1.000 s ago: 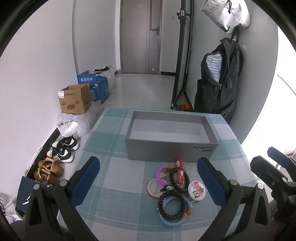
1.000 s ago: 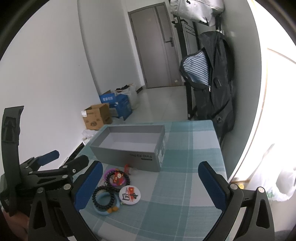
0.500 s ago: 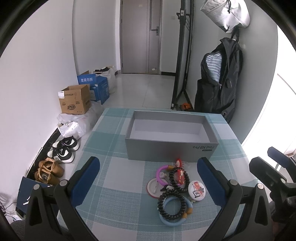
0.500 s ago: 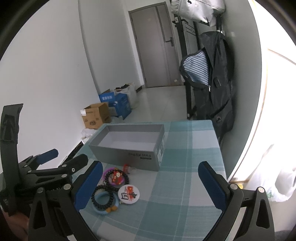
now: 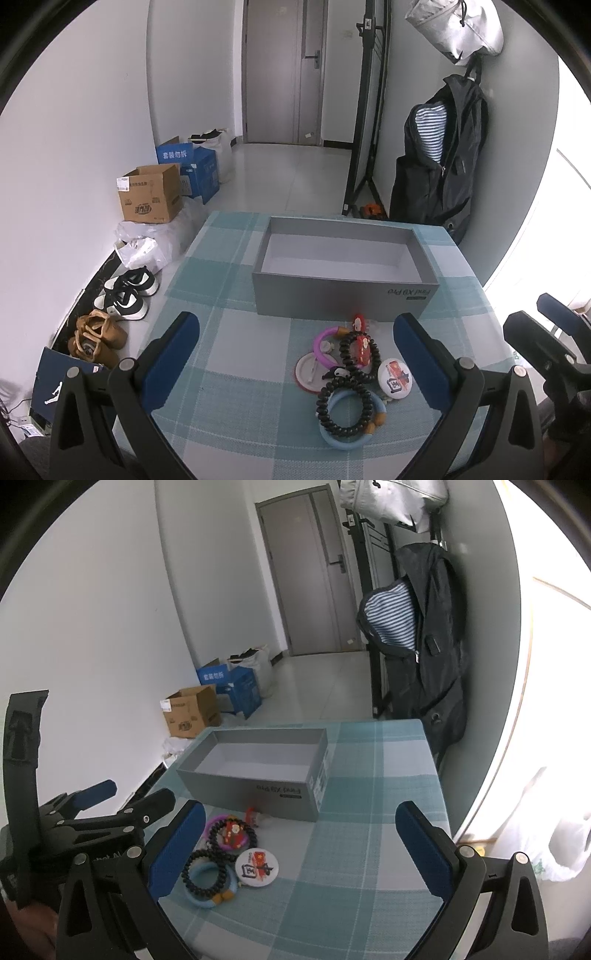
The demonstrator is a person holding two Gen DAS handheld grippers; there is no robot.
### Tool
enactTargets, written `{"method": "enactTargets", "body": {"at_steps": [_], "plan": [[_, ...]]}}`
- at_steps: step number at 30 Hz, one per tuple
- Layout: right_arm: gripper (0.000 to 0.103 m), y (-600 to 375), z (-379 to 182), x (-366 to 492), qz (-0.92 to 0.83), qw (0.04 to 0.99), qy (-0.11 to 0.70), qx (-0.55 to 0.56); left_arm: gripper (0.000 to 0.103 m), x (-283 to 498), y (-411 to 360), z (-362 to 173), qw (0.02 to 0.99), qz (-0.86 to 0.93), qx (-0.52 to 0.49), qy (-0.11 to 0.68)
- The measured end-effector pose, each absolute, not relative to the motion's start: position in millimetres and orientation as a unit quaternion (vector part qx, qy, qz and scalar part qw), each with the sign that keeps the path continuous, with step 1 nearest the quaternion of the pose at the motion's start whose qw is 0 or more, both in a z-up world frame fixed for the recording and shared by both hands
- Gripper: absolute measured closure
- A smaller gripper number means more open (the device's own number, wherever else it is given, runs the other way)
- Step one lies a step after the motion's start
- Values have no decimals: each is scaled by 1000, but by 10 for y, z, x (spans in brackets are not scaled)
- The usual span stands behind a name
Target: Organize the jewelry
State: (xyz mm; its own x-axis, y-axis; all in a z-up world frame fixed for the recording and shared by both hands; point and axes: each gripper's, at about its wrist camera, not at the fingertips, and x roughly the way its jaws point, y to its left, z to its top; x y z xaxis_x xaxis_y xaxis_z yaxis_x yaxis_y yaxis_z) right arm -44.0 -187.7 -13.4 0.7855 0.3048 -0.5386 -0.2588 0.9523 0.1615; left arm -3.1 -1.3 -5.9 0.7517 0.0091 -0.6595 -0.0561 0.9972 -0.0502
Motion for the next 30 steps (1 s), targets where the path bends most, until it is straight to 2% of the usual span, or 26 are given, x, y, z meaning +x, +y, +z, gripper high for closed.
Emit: {"method": "enactTargets", "body": {"at_steps": [26,30], "plan": [[0,-1864,-148,-438,150,944,290,41,1,-19,-35,-75,932,12,-35,360],[0,-1874,-149,-407,142,945,290,44,1,-25,12,-155,922,-8,-45,385]]}}
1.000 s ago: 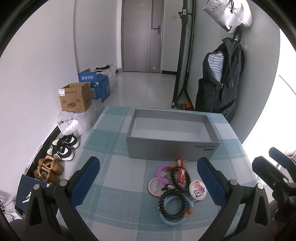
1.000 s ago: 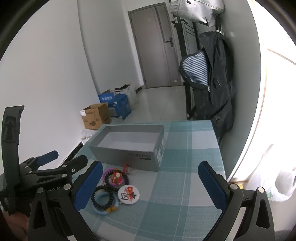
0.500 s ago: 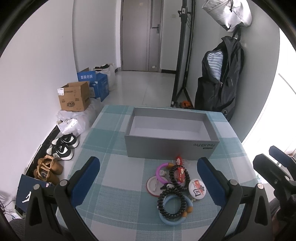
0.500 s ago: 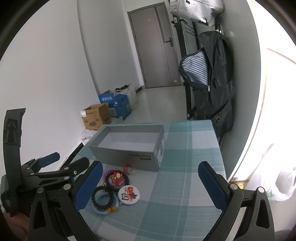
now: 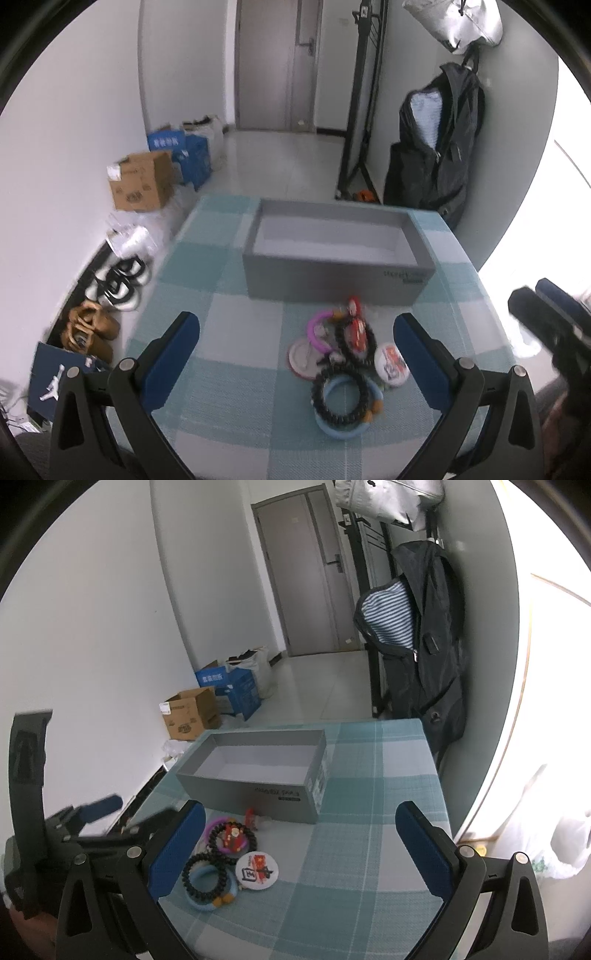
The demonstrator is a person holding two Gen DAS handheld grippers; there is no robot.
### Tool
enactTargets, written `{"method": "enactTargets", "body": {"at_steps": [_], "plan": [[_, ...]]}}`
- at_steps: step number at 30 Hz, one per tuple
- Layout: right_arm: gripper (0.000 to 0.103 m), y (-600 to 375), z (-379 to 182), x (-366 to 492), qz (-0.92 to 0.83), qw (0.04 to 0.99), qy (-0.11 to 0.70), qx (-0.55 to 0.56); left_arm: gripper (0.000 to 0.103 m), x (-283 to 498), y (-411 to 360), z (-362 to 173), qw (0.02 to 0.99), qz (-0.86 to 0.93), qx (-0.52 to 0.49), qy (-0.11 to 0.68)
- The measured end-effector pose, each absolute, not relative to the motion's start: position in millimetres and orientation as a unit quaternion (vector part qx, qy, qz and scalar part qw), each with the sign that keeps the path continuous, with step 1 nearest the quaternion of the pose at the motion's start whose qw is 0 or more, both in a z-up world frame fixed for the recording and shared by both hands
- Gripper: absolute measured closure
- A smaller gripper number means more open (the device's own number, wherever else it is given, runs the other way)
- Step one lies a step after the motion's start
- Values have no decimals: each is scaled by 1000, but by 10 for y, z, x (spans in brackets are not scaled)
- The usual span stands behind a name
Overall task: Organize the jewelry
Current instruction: 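Lower the left gripper onto the black beaded bracelet and close it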
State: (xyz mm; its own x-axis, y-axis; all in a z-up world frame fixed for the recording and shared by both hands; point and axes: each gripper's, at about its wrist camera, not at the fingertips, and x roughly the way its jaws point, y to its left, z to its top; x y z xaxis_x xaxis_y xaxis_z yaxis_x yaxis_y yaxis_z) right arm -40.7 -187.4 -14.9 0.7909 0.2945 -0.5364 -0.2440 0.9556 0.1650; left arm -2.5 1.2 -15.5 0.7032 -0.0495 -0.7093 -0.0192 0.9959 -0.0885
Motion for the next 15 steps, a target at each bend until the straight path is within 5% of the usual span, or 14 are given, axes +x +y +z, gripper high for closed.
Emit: {"method": "enactTargets", "body": {"at_steps": [15], "plan": [[0,-1956,-205,-215,124,936,321,69,1,-204,-230,-588,866,-102,18,490]]}}
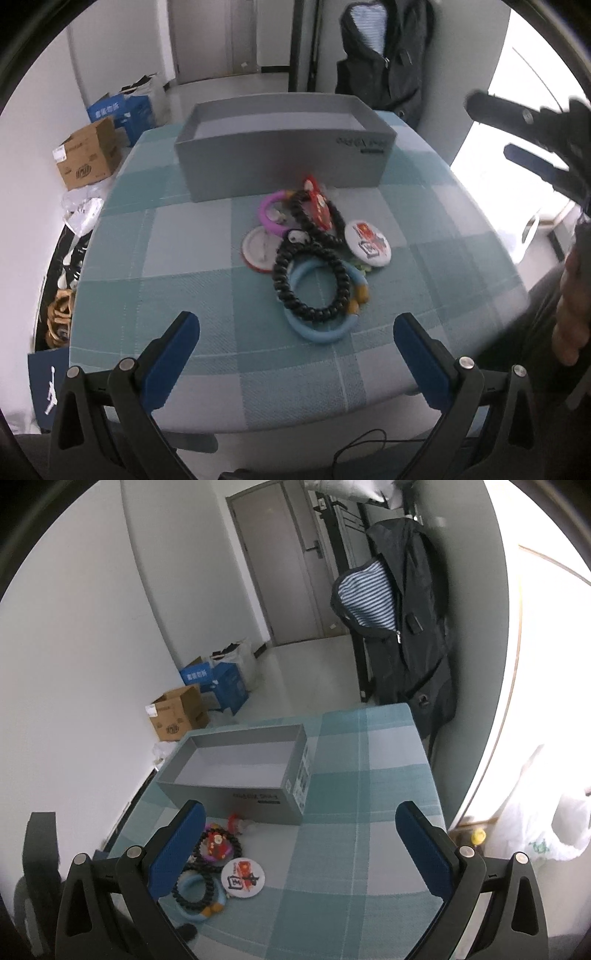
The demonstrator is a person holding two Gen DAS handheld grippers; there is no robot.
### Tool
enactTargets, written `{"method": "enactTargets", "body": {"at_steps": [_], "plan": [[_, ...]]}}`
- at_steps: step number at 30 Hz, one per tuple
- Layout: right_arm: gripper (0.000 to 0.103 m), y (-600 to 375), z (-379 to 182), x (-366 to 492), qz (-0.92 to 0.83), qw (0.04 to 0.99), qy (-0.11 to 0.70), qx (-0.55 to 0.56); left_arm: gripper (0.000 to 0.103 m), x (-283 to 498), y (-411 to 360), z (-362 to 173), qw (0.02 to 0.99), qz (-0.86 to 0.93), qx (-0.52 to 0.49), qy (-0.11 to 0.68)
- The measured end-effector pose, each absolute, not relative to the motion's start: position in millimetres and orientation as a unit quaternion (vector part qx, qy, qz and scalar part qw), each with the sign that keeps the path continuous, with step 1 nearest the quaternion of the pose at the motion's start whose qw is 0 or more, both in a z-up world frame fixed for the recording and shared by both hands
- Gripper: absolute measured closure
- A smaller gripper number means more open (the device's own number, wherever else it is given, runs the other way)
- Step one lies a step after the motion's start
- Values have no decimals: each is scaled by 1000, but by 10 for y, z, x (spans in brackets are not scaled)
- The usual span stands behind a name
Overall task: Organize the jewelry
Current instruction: 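Lower the left gripper onto the black beaded bracelet and close it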
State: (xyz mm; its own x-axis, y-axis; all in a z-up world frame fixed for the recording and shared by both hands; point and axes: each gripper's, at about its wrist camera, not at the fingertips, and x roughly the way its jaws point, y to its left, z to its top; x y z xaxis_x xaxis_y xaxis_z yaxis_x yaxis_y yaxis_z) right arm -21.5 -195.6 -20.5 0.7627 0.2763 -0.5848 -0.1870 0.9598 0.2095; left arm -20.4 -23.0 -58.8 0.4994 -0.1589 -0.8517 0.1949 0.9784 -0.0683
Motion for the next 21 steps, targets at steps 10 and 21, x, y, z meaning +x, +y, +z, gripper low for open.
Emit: {"method": "enactTargets", "body": {"at_steps": [10,21], "plan": [[0,-1924,-245,-186,133,933,329,66,15,-43,-118,-612,867,-77,-1,492],[0,-1968,-227,-184,138,931,329,77,77,31,-46,-660,855,-90,-37,510]]}}
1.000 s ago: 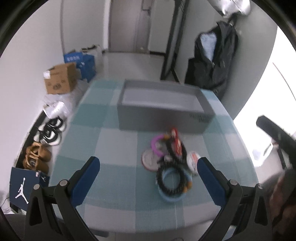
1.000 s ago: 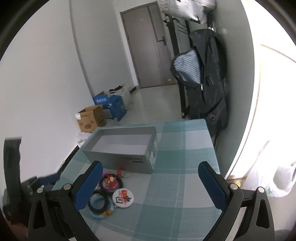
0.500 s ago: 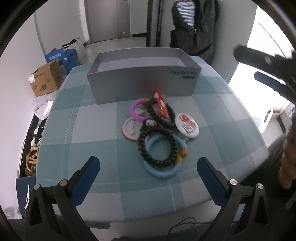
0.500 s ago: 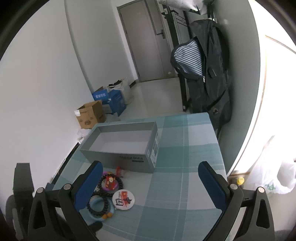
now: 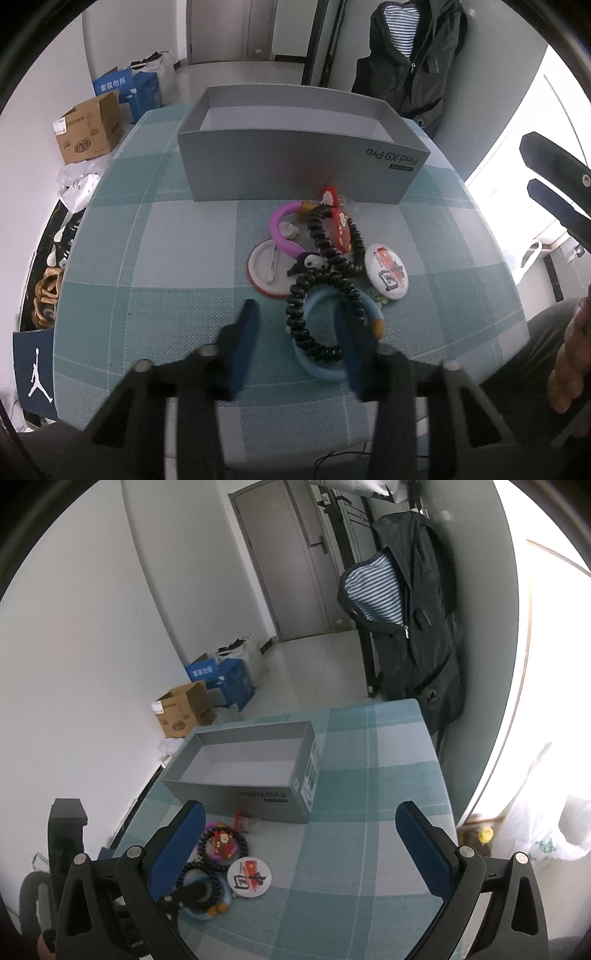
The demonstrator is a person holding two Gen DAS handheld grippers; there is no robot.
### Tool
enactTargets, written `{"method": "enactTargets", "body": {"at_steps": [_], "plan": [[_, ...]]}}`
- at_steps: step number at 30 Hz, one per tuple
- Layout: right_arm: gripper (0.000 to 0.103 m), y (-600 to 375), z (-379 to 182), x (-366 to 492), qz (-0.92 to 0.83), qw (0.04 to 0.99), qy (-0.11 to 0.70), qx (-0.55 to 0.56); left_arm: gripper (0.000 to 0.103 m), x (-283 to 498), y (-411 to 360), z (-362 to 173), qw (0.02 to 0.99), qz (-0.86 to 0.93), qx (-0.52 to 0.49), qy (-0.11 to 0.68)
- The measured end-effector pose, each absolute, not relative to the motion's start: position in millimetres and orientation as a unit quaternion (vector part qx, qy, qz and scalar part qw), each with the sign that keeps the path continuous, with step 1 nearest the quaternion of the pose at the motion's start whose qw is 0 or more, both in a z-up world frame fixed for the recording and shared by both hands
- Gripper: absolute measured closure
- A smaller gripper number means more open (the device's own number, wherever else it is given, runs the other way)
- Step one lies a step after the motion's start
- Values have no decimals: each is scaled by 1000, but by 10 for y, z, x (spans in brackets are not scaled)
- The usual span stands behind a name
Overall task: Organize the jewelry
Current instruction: 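Lower the left gripper onto the black beaded bracelet and close it, then grasp the white round badge with the right gripper while the left gripper holds the bracelet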
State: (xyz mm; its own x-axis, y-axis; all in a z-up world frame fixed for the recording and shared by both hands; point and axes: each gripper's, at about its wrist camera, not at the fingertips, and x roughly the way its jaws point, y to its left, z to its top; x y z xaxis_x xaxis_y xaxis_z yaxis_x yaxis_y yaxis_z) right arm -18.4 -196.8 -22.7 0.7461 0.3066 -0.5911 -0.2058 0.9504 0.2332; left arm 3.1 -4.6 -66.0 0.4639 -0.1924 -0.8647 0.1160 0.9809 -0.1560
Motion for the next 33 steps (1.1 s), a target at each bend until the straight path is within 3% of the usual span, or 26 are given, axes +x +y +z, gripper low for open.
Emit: {"method": "enactTargets", "body": {"at_steps": [2,6,16,26,33], "plan": [[0,-1966,-228,-178,138,931,329,77,88,59,-23,-657,853,-94,-48,511],[0,-1975,-231,-172,138,930,330,77,97,70,12,-575,858,-108,-58,499],[0,-1931,-318,-157,142,922,352,73,98,71,26,-514,857,-128,-78,494],[0,-1722,-629,-96,195,880,427,66,98,31,202,-307,868,-144,-124,458],[14,-1516,-858,-69,213,858,466,29,98,44,398,-238,874,-135,-155,441]]}}
